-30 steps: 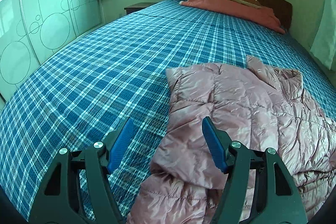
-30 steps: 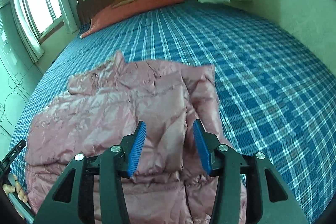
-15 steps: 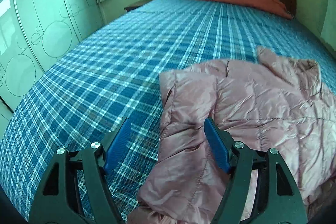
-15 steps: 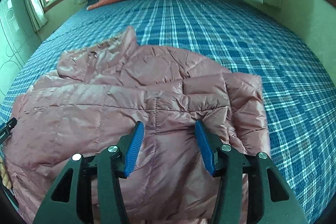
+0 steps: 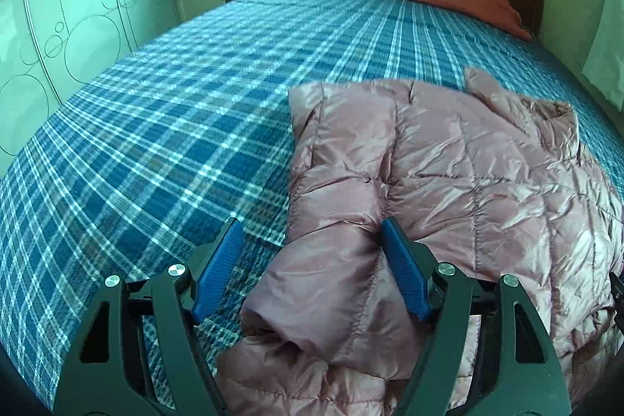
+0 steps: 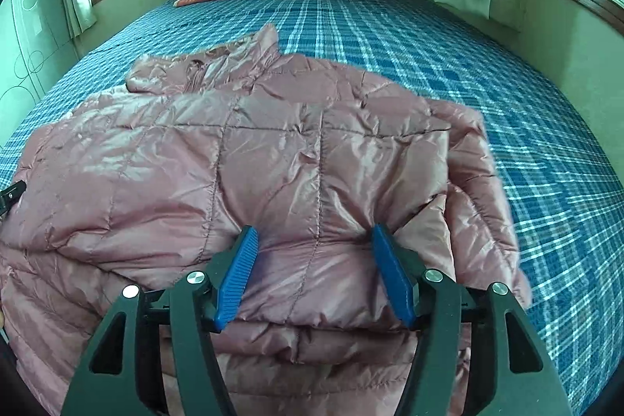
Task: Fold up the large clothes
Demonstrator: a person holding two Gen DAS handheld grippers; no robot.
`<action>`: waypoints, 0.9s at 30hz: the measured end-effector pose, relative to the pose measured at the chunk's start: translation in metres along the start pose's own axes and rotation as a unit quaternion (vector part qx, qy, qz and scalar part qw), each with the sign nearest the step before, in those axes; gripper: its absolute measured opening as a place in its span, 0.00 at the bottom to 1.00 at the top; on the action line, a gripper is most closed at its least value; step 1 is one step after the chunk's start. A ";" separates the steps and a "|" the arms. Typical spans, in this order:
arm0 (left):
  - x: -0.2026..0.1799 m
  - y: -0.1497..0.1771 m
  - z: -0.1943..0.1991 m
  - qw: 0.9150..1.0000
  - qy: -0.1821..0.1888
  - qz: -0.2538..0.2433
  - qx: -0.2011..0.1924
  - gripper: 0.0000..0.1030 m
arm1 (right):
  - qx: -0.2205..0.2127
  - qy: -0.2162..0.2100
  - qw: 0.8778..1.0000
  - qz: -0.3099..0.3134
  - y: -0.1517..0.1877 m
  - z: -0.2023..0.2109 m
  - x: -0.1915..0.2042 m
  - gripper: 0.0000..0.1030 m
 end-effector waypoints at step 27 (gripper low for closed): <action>0.178 0.162 0.210 0.971 0.020 0.224 0.083 0.75 | 0.016 0.025 0.979 -0.199 0.168 0.241 -0.159 0.64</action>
Point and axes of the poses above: each gripper's, at about its wrist camera, not at the fingertips, and z roughly against the way its jaws point, x to its left, y to its underside, the point moved 7 cm from there along -z, roughly the way its jaws point, and after that the axes turned 10 degrees about -x, right-handed, at the moved point
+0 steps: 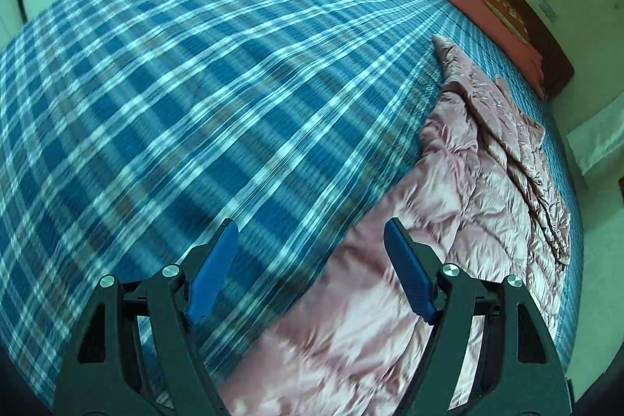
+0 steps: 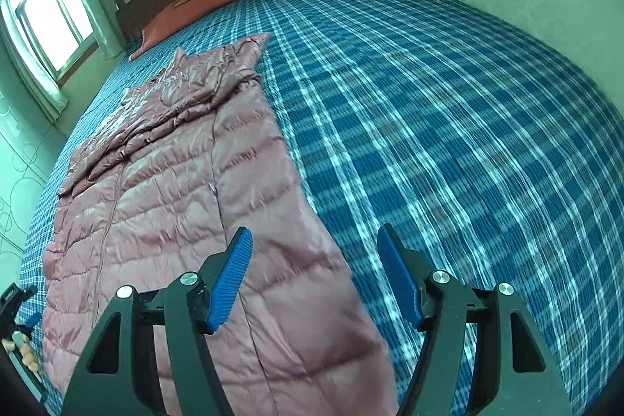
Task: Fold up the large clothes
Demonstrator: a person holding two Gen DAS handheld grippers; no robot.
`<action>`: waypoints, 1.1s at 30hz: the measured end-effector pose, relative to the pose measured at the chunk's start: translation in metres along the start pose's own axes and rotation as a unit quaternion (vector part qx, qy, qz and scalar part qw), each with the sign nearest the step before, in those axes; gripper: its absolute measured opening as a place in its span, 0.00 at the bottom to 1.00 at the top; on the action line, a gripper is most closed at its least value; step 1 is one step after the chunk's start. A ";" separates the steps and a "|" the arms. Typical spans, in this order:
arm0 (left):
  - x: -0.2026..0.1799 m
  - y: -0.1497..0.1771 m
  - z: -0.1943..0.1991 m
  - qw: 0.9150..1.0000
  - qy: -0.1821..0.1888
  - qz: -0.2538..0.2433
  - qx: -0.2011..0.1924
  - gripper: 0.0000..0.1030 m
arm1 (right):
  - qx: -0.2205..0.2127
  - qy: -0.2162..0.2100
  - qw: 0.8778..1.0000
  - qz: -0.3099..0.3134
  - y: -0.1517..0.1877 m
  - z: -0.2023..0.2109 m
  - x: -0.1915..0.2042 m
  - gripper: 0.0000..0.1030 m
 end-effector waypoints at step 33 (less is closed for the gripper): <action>-0.003 0.082 0.035 0.988 0.121 0.094 0.009 0.39 | -0.003 -0.160 0.960 -0.228 0.087 0.017 0.017 0.19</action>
Point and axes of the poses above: each gripper's, at about its wrist camera, not at the fingertips, and z roughly against the way its jaws point, x to its left, y to its underside, the point moved 7 cm from there along -z, roughly the way its jaws point, and after that the axes turned 10 degrees about -x, right-handed, at the moved point
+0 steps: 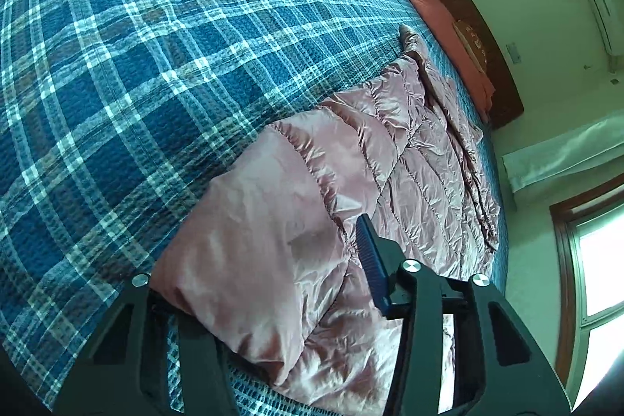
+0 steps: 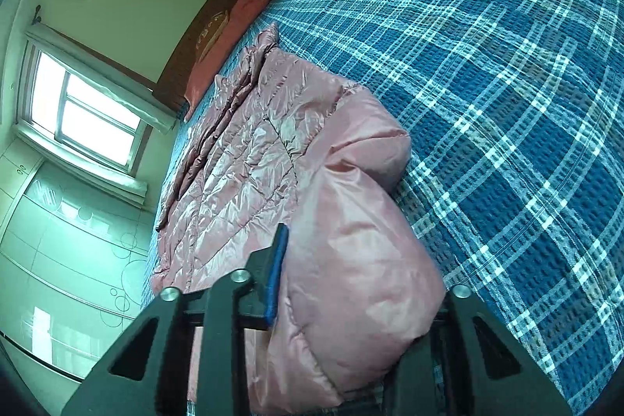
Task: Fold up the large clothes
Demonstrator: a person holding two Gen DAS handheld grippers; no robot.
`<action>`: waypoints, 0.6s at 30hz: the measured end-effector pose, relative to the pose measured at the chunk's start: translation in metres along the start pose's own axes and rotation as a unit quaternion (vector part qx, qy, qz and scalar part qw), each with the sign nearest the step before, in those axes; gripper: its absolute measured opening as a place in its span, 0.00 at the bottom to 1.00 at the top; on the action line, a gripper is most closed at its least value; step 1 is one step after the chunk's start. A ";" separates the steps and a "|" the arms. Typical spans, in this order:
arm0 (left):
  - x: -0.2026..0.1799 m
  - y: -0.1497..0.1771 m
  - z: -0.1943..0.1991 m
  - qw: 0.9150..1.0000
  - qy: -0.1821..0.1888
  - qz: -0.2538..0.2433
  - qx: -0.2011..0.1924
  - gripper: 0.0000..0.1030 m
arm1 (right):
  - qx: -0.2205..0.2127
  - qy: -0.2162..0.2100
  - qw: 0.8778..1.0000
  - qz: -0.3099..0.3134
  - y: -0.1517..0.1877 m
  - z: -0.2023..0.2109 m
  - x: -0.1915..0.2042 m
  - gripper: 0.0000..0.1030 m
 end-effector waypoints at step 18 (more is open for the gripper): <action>-0.031 -0.020 0.090 0.995 0.093 -0.027 -0.029 0.05 | -0.037 -0.082 0.994 0.063 -0.016 0.077 0.052 0.11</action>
Point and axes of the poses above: each gripper's, at about its wrist camera, not at the fingertips, and z roughly against the way its jaws point, x to its left, y to its underside, the point moved 7 cm from there along -z, roughly the way its jaws point, and after that the axes turned 10 degrees about -x, right-handed, at the moved point
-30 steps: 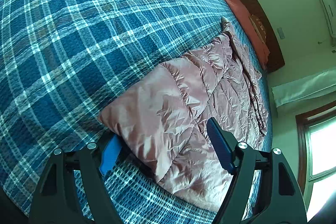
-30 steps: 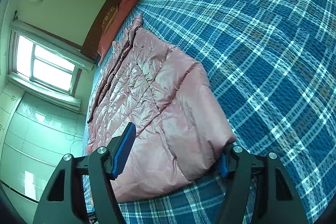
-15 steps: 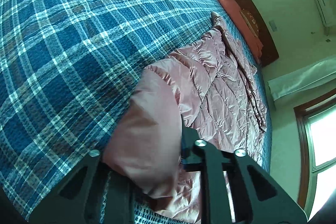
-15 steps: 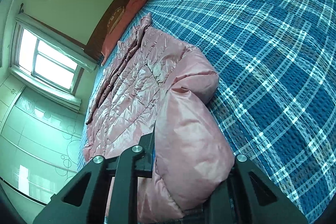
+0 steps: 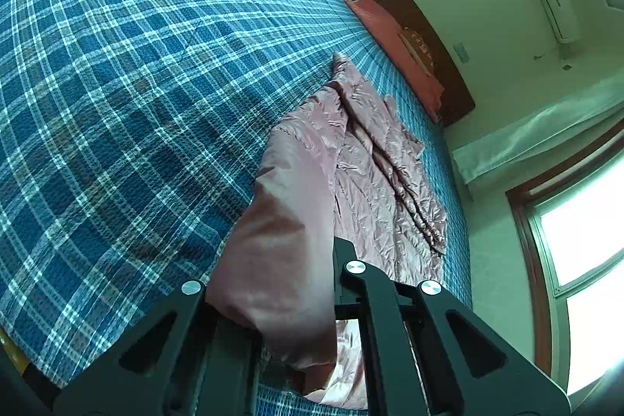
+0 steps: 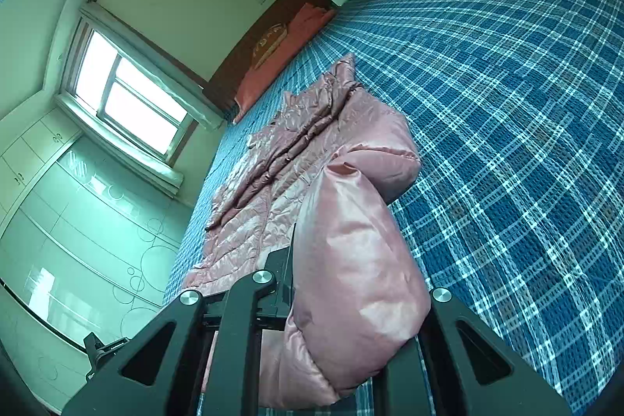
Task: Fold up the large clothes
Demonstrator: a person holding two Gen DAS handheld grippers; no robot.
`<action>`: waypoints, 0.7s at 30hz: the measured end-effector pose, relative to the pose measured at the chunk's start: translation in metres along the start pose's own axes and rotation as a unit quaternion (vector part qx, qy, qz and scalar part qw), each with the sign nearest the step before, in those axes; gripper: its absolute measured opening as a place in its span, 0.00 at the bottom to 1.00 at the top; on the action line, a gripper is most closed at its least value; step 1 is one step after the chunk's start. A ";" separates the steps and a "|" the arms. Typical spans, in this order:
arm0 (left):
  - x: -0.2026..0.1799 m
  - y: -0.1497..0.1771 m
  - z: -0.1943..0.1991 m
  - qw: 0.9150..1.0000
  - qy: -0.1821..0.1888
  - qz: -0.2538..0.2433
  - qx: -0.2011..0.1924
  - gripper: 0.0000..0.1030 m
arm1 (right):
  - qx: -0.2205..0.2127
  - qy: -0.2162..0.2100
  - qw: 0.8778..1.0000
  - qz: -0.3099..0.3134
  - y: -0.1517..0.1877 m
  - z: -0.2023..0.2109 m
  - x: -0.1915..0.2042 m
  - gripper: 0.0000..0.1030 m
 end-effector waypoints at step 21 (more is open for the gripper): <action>-0.038 -0.035 -0.010 1.000 0.023 -0.005 -0.006 0.04 | -0.009 -0.052 0.998 0.028 -0.035 -0.012 0.048 0.11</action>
Point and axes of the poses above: each gripper's, at about its wrist camera, not at the fingertips, and z roughly against the way its jaws point, x to its left, y to its underside, the point moved 7 cm from there along -z, roughly the way its jaws point, and after that the axes turned 10 degrees about -x, right-handed, at the moved point
